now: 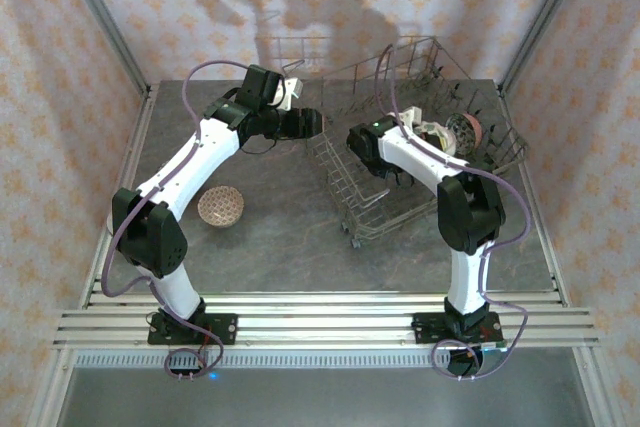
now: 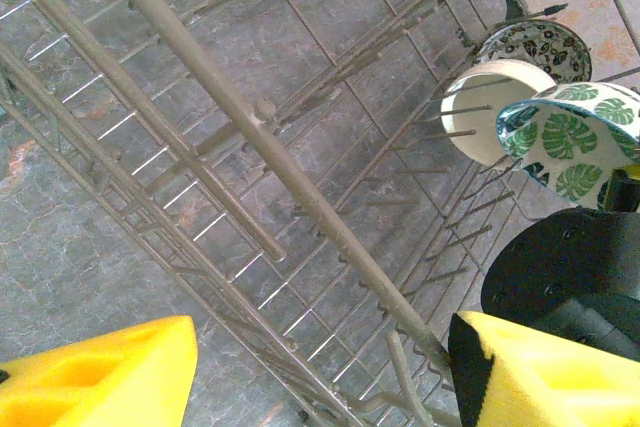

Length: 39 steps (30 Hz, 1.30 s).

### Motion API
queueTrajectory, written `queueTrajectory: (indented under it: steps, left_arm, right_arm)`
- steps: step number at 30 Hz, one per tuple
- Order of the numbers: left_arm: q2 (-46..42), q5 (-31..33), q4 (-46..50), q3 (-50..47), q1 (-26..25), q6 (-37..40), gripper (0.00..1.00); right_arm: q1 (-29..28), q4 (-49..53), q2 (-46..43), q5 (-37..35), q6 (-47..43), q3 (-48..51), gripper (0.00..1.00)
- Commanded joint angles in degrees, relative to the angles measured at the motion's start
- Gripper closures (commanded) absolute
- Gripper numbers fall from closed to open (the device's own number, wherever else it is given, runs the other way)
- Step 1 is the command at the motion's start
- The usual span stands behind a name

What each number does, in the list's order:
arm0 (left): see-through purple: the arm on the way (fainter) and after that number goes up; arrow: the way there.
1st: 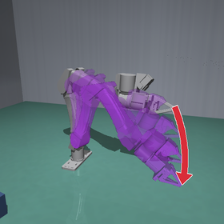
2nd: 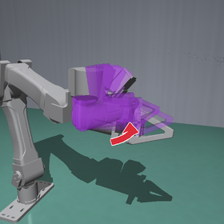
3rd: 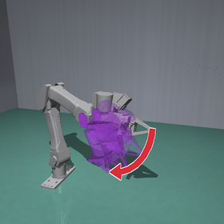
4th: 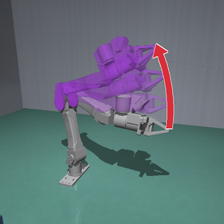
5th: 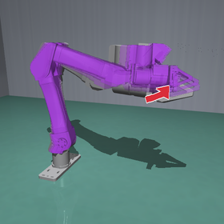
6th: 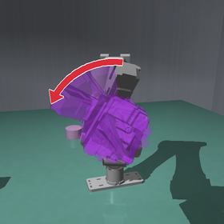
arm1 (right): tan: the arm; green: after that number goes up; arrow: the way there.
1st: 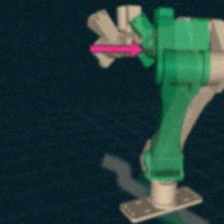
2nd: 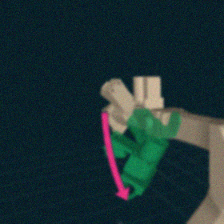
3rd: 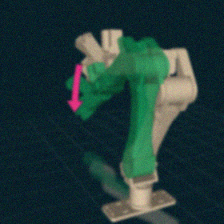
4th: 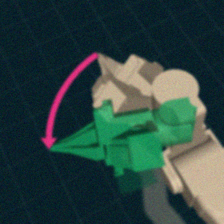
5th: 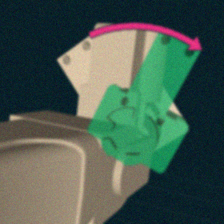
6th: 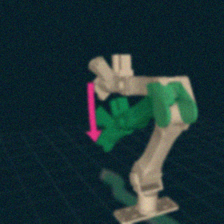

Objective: Load the bowls into the dish rack

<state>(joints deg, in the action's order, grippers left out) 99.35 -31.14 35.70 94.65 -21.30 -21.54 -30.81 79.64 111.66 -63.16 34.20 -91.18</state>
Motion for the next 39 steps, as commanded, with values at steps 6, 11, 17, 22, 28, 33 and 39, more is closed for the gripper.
queueTrajectory:
  steps: [6, 11, 17, 22, 28, 33, 39]
  left_arm:
    - [-1.44, 0.02, 0.82, -0.18, -0.28, 0.45, 0.32]
    - [-1.42, 0.02, 0.97, 0.00, -0.29, 0.44, 0.32]
    - [-1.15, -0.24, 1.21, 0.57, -0.32, 0.62, 0.32]
    - [-1.10, -0.42, 1.47, 0.71, -0.32, 0.80, 0.32]
    - [-0.55, -0.94, 1.91, 1.31, -0.32, 0.79, 0.32]
    - [-0.65, -0.86, 1.92, 1.23, -0.32, 0.94, 0.32]
    - [-0.81, -0.77, 1.78, 0.97, -0.24, 0.73, 0.32]
  right_arm:
    - [-0.21, 9.82, 3.61, -1.37, 14.51, -4.12, 1.00]
    - [-0.13, 13.63, 4.83, -1.78, 20.10, -6.11, 1.00]
    - [-0.21, 16.69, 5.85, -1.11, 23.73, -8.52, 1.00]
    - [-0.22, 20.16, 7.23, -0.95, 27.70, -9.72, 1.00]
    - [-0.30, 21.98, 9.57, -1.09, 29.44, -10.13, 1.00]
    - [-1.24, 22.05, 11.06, -2.52, 28.79, -10.12, 1.00]
    - [-1.27, 21.96, 12.46, -2.02, 28.87, -10.16, 1.00]
